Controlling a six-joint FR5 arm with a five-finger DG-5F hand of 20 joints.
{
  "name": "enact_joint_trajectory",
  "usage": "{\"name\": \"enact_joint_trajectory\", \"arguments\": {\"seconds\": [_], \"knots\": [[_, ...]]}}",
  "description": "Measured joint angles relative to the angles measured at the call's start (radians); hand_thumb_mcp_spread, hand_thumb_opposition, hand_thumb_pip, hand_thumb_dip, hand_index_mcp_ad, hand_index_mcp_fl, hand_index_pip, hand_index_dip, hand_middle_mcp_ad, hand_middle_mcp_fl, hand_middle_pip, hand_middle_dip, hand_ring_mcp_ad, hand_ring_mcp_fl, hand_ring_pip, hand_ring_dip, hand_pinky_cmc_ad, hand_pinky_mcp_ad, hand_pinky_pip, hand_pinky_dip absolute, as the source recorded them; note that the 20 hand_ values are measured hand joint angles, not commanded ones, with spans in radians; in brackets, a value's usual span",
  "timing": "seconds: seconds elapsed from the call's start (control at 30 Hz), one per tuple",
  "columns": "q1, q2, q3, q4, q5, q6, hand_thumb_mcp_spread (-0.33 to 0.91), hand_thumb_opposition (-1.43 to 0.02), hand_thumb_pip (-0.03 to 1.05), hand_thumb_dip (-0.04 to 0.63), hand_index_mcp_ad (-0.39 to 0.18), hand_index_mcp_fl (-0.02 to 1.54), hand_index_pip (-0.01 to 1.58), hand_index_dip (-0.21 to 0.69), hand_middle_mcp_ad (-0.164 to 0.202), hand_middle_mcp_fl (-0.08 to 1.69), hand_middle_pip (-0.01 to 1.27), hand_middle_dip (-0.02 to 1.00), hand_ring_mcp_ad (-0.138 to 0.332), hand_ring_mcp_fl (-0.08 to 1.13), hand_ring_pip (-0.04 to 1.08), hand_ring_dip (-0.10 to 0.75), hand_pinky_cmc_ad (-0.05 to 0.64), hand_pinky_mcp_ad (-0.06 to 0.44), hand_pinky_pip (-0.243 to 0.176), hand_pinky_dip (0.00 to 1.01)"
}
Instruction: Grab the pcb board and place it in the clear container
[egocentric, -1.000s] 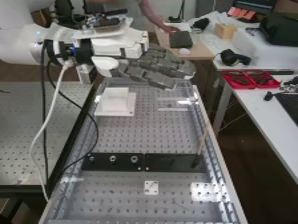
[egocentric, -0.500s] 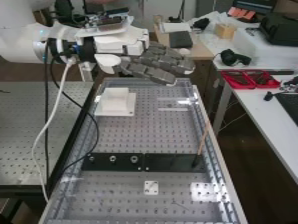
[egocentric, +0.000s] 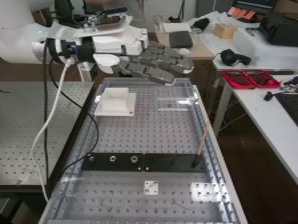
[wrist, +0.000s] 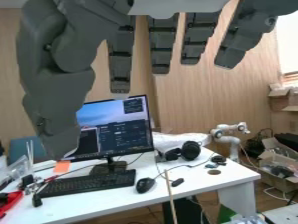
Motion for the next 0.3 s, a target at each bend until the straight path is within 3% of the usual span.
{"name": "enact_joint_trajectory", "arguments": {"seconds": [0.3], "knots": [[-0.003, -0.002, 0.0, 0.005, -0.009, -0.003, 0.49, -0.76, 0.3, 0.22, -0.164, 0.33, 0.28, 0.384, 0.058, 0.11, 0.13, 0.18, 0.103, 0.02, 0.11, 0.051, 0.281, 0.215, -0.033, 0.16]]}}
